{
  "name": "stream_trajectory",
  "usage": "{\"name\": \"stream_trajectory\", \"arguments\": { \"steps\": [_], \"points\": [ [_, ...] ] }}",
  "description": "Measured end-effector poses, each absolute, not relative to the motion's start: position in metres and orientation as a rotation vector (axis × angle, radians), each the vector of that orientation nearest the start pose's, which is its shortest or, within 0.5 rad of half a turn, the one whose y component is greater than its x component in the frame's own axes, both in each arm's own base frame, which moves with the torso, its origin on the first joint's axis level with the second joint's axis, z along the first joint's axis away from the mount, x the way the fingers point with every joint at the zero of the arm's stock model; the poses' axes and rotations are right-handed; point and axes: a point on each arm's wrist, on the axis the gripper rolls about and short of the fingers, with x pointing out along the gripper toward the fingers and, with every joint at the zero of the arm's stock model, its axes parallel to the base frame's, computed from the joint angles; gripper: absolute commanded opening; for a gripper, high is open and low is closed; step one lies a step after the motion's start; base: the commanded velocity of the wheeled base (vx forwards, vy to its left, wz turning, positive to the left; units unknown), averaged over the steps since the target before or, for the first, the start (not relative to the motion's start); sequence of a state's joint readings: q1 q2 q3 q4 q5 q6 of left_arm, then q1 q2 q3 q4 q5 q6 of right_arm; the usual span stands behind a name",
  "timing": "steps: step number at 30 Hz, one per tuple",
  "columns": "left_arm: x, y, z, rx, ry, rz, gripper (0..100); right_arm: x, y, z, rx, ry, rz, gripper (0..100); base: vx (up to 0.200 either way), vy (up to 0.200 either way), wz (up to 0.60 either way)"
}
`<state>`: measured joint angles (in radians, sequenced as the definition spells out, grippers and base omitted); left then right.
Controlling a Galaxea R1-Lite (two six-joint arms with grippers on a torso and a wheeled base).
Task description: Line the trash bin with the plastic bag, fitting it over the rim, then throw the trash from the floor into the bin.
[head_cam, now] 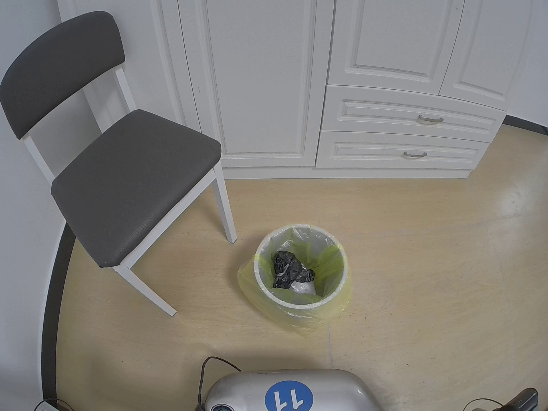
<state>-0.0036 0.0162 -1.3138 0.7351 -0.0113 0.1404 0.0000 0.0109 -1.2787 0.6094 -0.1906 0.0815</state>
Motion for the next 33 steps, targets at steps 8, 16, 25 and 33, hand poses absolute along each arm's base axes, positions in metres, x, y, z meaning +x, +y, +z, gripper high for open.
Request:
{"name": "stream_trajectory", "arguments": {
  "steps": [8, 16, 25, 33],
  "points": [
    [-0.228, 0.000, 0.257, 0.063, -0.660, -0.006, 100, -0.249, -0.005, 0.263, 0.155, -0.776, -0.171, 100, 0.000, 0.000, 0.00],
    [-0.199, 0.000, 0.268, 0.066, -0.846, -0.007, 100, -0.242, -0.005, 0.268, 0.136, -0.822, -0.179, 100, 0.000, 0.000, 0.00],
    [-0.128, -0.001, 0.239, 0.098, -0.816, -0.023, 100, -0.195, -0.005, 0.265, 0.116, -0.807, -0.188, 100, 0.000, 0.000, 0.00],
    [-0.075, -0.001, 0.191, 0.104, -0.644, -0.041, 100, -0.143, -0.005, 0.245, 0.105, -0.740, -0.189, 100, 0.000, 0.000, 0.00]
  ]
}}
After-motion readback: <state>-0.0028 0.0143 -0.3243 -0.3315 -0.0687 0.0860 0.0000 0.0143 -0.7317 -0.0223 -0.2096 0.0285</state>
